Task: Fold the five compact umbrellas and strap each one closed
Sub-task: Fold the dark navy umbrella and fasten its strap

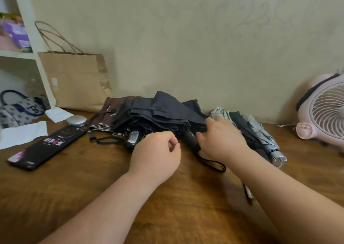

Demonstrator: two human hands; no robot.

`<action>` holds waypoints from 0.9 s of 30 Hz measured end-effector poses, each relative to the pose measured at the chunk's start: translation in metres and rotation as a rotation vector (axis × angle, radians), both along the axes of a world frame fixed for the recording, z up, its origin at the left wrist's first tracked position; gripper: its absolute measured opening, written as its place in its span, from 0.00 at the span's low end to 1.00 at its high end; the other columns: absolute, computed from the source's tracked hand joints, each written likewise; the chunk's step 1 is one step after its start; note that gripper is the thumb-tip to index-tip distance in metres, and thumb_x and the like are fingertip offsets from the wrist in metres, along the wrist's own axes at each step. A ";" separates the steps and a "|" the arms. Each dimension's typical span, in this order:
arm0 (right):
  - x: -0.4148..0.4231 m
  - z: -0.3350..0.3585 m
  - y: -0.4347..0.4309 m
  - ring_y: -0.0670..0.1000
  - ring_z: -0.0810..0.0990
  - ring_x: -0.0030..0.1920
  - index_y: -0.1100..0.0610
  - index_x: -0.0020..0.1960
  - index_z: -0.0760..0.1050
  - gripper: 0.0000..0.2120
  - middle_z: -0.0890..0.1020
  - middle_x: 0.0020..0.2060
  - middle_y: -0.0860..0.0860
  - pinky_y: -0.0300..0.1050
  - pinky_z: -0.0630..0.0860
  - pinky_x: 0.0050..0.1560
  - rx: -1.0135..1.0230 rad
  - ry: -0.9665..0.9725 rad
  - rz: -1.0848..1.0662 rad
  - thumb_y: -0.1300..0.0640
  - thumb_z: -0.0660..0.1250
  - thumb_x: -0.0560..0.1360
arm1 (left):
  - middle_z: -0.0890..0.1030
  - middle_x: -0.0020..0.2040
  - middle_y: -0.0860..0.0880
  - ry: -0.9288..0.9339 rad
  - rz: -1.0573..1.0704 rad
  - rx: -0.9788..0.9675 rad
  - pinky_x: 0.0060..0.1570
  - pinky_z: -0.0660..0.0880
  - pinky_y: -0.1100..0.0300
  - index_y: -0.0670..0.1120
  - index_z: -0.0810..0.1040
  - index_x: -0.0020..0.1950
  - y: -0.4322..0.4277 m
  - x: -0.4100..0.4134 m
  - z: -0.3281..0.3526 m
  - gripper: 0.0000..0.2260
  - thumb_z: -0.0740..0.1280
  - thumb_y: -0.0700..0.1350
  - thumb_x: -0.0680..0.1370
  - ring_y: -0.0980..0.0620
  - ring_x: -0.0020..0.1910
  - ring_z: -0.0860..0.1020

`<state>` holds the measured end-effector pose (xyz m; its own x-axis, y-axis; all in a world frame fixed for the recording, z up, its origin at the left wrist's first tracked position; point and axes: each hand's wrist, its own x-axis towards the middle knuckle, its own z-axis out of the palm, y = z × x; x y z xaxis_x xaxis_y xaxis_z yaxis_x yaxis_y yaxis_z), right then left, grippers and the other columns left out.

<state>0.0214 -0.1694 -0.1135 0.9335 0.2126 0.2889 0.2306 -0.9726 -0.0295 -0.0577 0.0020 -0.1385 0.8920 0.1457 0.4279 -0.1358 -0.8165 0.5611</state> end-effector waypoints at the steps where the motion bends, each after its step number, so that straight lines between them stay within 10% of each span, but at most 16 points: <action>1: 0.001 -0.002 0.010 0.58 0.77 0.59 0.56 0.64 0.70 0.22 0.78 0.57 0.55 0.52 0.77 0.55 0.129 0.081 0.022 0.40 0.61 0.80 | 0.79 0.38 0.59 -0.009 0.010 -0.003 0.37 0.72 0.66 0.57 0.80 0.44 0.001 0.000 0.000 0.04 0.69 0.51 0.80 0.60 0.39 0.78; 8: 0.034 -0.026 0.058 0.55 0.82 0.49 0.51 0.80 0.38 0.50 0.81 0.49 0.52 0.55 0.82 0.50 0.208 0.239 -0.052 0.47 0.70 0.73 | 0.81 0.40 0.59 -0.019 0.019 -0.021 0.37 0.75 0.67 0.57 0.81 0.48 0.008 -0.003 0.003 0.04 0.67 0.51 0.80 0.60 0.39 0.78; 15: 0.061 -0.018 0.077 0.54 0.79 0.42 0.62 0.61 0.74 0.15 0.77 0.41 0.53 0.48 0.75 0.38 0.285 0.313 -0.095 0.59 0.66 0.76 | 0.80 0.40 0.58 -0.015 0.004 -0.018 0.40 0.79 0.62 0.56 0.80 0.47 0.011 -0.004 0.001 0.04 0.66 0.51 0.81 0.58 0.40 0.78; 23: 0.031 0.040 0.021 0.49 0.73 0.33 0.61 0.52 0.72 0.06 0.75 0.37 0.55 0.37 0.73 0.27 2.002 0.930 0.122 0.57 0.63 0.81 | 0.80 0.38 0.58 -0.075 0.091 0.011 0.32 0.66 0.68 0.56 0.79 0.46 0.018 -0.005 0.006 0.08 0.65 0.56 0.81 0.63 0.38 0.71; 27: 0.021 0.045 -0.014 0.47 0.72 0.32 0.59 0.54 0.73 0.09 0.75 0.38 0.53 0.36 0.72 0.25 2.165 1.007 0.221 0.54 0.64 0.79 | 0.80 0.38 0.59 -0.066 0.086 0.002 0.33 0.67 0.69 0.56 0.80 0.47 0.017 -0.007 0.006 0.07 0.65 0.56 0.81 0.67 0.39 0.68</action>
<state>0.0420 -0.1834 -0.0682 0.8844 0.4241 -0.1948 -0.4356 0.6002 -0.6709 -0.0645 0.0188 -0.1326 0.8464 0.2190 0.4854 -0.1019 -0.8280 0.5514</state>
